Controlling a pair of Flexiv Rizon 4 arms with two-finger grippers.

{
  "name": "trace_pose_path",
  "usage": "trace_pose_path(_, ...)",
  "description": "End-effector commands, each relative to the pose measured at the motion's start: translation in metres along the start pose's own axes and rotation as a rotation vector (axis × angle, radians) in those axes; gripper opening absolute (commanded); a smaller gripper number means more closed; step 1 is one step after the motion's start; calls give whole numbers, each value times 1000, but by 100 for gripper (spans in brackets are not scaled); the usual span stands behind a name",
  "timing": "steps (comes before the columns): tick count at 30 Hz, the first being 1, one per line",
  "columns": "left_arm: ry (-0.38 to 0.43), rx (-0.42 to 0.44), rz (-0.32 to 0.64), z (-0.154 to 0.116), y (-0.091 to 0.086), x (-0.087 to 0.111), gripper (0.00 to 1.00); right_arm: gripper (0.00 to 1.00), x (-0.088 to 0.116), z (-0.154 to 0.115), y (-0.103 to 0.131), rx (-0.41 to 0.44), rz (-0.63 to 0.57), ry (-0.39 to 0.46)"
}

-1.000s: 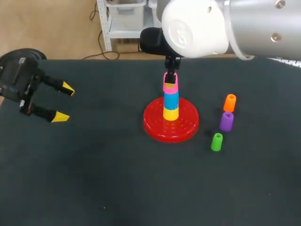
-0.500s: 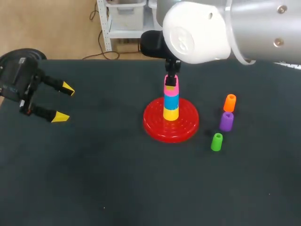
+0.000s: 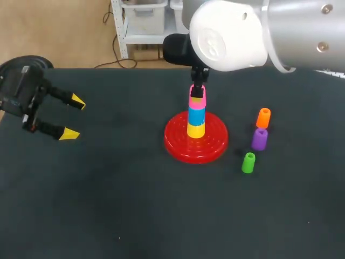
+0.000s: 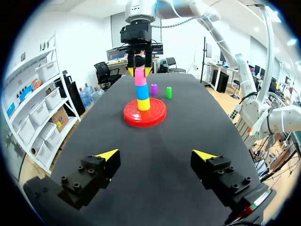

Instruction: Pick up and stack the cylinders on the red base in this order: pink,purple,orange,green

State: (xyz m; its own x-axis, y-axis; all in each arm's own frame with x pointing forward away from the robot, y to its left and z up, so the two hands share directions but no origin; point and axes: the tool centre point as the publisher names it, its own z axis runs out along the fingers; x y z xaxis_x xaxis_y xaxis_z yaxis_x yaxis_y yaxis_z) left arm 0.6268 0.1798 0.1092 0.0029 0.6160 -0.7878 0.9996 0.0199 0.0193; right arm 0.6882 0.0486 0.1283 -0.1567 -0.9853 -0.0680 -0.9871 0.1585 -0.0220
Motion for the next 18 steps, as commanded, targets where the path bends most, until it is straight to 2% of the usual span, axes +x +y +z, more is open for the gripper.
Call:
trace_pose_path(1, -2, -4, 3, 0, -1, 1, 100, 0, 3, -3, 2, 6, -1, -8)
trace_pose_path(18, -2, -4, 3, 0, -1, 1, 100, 0, 3, 7, 2, -16, -5, -2)
